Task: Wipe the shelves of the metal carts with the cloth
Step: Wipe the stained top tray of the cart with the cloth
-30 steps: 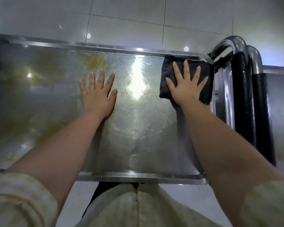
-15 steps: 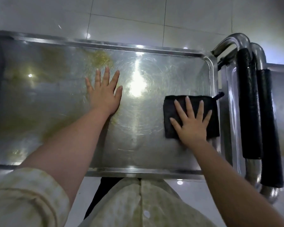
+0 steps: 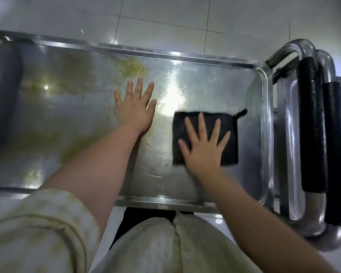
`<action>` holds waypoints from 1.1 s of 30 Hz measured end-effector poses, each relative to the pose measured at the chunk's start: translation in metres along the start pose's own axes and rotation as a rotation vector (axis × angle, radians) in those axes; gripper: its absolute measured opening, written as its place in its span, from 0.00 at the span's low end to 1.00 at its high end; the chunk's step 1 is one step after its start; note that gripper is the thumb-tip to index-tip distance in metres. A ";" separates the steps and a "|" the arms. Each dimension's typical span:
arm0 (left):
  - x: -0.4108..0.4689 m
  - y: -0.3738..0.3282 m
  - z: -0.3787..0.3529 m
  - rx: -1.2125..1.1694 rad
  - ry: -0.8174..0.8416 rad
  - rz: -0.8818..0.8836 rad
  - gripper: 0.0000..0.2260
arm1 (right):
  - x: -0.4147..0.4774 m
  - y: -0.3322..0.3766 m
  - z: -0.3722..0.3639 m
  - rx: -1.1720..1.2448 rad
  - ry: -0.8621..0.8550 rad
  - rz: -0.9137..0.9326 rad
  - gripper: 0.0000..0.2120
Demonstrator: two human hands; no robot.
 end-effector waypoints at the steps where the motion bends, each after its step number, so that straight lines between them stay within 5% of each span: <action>1: -0.001 0.000 0.000 -0.004 0.009 0.003 0.25 | -0.034 0.013 -0.007 0.009 -0.001 0.046 0.31; 4: 0.001 0.003 0.001 -0.029 0.051 0.001 0.25 | -0.101 0.043 -0.025 -0.008 0.010 0.186 0.31; 9: 0.000 0.023 0.019 -0.118 0.019 -0.089 0.23 | -0.086 0.059 -0.026 -0.045 0.031 0.189 0.31; 19: 0.006 0.196 0.034 0.029 0.030 -0.098 0.24 | -0.029 0.074 -0.016 -0.097 0.032 0.016 0.31; 26: -0.007 0.230 0.023 0.014 0.057 -0.208 0.26 | -0.036 0.062 -0.015 -0.077 0.045 -0.025 0.31; 33: 0.000 0.230 0.017 0.023 0.002 -0.235 0.27 | -0.041 0.046 -0.014 -0.028 0.039 -0.375 0.31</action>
Point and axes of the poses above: each hand's wrist, its own x-axis towards the middle knuckle, its own z-axis out of the back of the hand, y = z × x, the point moved 8 cm from there along x, towards the middle knuckle, and after that the axes turned 5 degrees about -y, right-handed, at the moved point
